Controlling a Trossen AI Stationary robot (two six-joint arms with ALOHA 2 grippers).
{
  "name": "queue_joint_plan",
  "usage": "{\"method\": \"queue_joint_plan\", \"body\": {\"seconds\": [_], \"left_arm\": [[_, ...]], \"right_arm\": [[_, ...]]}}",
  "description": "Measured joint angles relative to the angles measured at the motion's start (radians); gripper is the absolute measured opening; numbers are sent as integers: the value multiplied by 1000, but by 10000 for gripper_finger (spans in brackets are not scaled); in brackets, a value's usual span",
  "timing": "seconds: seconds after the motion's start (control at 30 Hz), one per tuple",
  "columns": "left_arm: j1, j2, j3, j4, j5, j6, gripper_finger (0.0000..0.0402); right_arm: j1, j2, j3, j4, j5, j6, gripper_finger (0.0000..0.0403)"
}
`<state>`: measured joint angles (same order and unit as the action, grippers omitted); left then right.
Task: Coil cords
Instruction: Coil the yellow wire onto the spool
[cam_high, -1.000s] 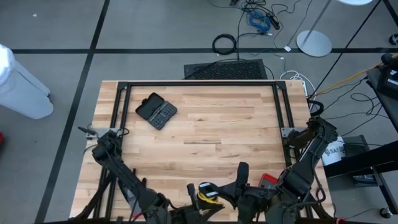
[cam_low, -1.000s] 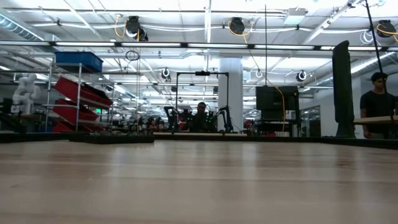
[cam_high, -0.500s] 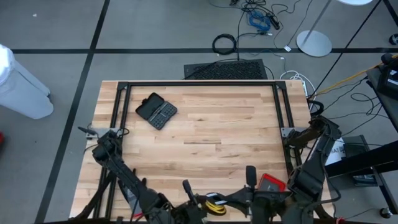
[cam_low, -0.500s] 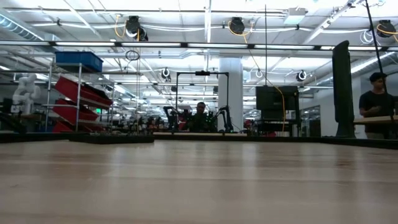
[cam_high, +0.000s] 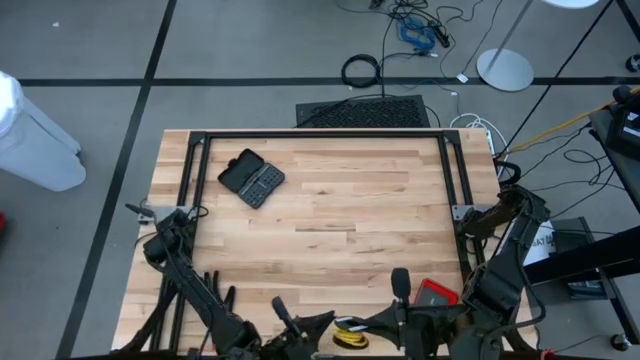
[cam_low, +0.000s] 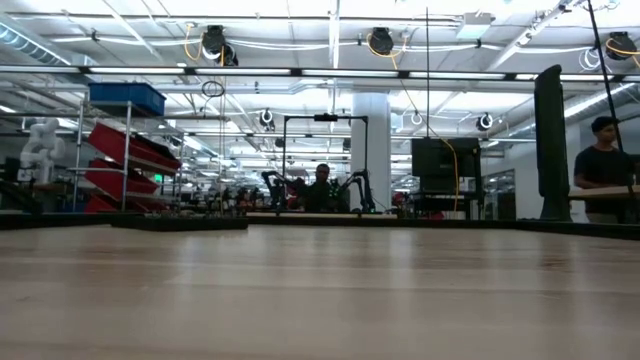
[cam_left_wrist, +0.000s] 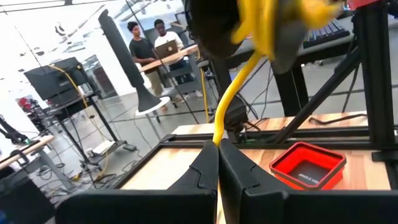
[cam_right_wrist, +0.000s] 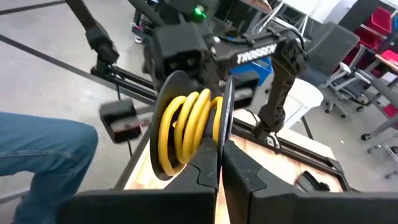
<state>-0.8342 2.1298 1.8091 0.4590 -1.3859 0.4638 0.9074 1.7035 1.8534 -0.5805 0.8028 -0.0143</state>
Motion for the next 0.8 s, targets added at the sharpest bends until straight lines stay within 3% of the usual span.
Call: {"method": "queue_joint_plan", "body": {"seconds": [0.27, 0.53, 0.8], "left_arm": [[-39, -25, 0, 6, -18, 17, 0], [-58, -31, 0, 30, -16, 32, 0], [-65, -33, 0, 88, 55, 40, 0]], "right_arm": [[-20, 0, 0, -60, -2, 0, 0], [-57, 22, 0, -107, -54, -118, 0], [-79, 41, 0, -130, -48, -182, 1]]}}
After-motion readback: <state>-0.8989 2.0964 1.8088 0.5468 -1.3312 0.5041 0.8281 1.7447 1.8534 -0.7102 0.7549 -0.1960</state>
